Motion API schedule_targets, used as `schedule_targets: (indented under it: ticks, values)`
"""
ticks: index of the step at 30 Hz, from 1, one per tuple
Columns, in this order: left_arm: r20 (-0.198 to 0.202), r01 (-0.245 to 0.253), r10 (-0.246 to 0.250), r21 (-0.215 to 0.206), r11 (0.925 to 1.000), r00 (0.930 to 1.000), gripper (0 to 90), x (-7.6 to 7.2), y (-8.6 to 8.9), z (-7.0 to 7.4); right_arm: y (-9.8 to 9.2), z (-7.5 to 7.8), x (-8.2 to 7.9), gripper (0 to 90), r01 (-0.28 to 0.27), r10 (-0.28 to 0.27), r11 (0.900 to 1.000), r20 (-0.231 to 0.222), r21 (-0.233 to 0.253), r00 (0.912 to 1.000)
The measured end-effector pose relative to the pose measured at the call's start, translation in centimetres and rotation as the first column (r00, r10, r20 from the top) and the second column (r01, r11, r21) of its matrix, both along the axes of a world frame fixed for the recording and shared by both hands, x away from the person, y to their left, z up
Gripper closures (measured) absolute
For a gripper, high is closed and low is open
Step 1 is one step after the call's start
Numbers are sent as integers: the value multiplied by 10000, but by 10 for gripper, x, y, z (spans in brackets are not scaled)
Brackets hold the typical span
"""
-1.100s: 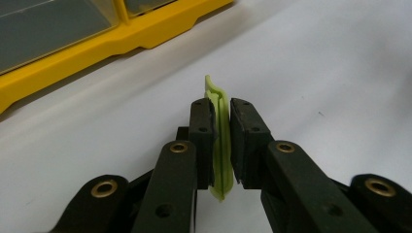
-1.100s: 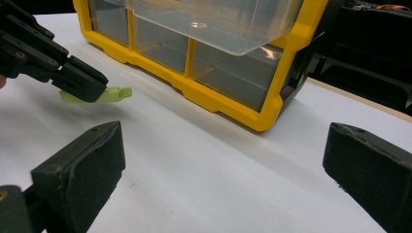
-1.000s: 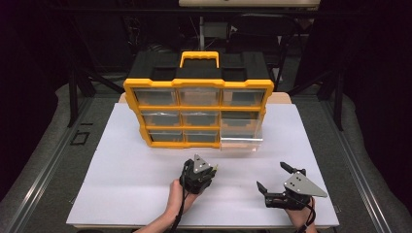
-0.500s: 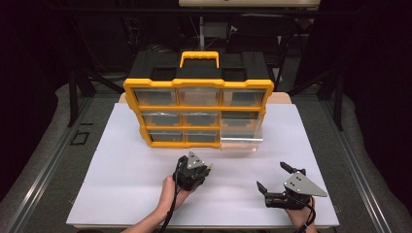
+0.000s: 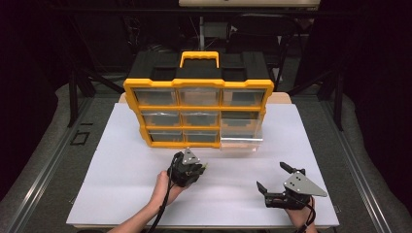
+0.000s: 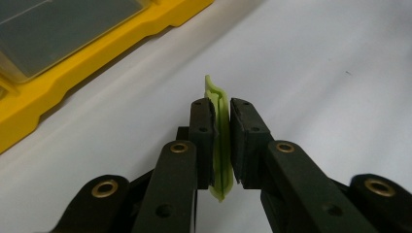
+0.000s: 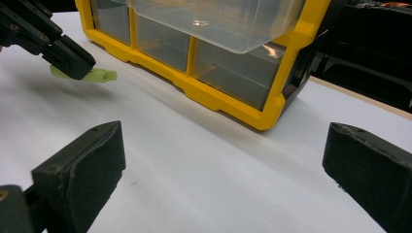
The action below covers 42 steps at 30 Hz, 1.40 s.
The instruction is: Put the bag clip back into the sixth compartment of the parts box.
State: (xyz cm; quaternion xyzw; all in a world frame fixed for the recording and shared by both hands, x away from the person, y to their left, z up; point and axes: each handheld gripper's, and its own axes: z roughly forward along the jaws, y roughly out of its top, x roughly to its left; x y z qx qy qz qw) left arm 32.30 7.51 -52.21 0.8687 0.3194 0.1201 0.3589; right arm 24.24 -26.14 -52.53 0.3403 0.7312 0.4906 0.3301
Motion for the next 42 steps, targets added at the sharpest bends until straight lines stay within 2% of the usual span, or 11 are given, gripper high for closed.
schedule_targets:
  ticks: [9,15,20,27,42]
  values:
    - [-31,306,-305,238,9992,9995,806,4,4,6,0,0,0,13,-5,5,10000,-58,15,10000]
    - [187,505,-514,427,9978,9985,806,10,6,14,0,-1,1,13,-27,27,10000,-64,-1,10000]
    - [245,573,-585,471,9972,9980,806,14,8,20,0,-1,1,13,-56,56,10000,-61,-2,10000]
    - [358,730,-759,770,9944,9965,806,20,10,28,0,0,0,13,-58,58,10000,-92,52,9999]
    - [27,1278,-1287,978,9870,9917,806,32,12,47,0,-1,4,13,-128,130,9999,-218,54,9997]
